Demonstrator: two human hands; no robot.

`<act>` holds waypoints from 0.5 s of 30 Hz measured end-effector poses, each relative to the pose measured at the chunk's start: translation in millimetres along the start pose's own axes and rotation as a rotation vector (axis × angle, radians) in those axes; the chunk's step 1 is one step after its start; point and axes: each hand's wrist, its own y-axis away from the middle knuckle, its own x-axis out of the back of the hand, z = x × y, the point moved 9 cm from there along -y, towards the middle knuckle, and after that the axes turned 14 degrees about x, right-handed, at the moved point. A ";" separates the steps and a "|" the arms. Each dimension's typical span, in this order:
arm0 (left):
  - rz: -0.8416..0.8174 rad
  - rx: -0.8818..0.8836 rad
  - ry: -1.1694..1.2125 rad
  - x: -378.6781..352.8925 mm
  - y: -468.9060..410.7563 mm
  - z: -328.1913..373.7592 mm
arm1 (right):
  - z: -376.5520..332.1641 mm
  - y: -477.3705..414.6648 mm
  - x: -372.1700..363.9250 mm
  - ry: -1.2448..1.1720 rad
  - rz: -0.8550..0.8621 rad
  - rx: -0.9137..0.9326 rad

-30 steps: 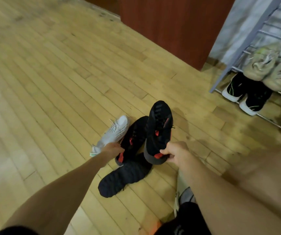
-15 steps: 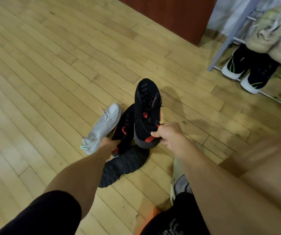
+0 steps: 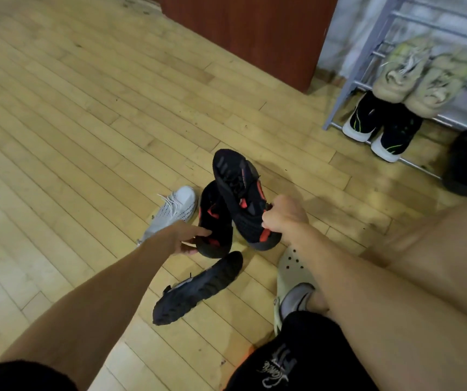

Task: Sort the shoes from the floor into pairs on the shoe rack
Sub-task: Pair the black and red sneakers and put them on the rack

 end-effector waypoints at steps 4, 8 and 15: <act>-0.020 -0.080 0.030 16.5 29.9 18.9 | -13.4 12.1 37.1 0.222 0.054 0.111; -0.025 -0.171 0.004 20.1 61.7 45.5 | -21.8 23.2 79.2 0.318 0.093 0.148; -0.113 -0.328 0.009 -26.6 117.6 105.9 | -9.6 44.3 177.2 0.415 0.228 0.169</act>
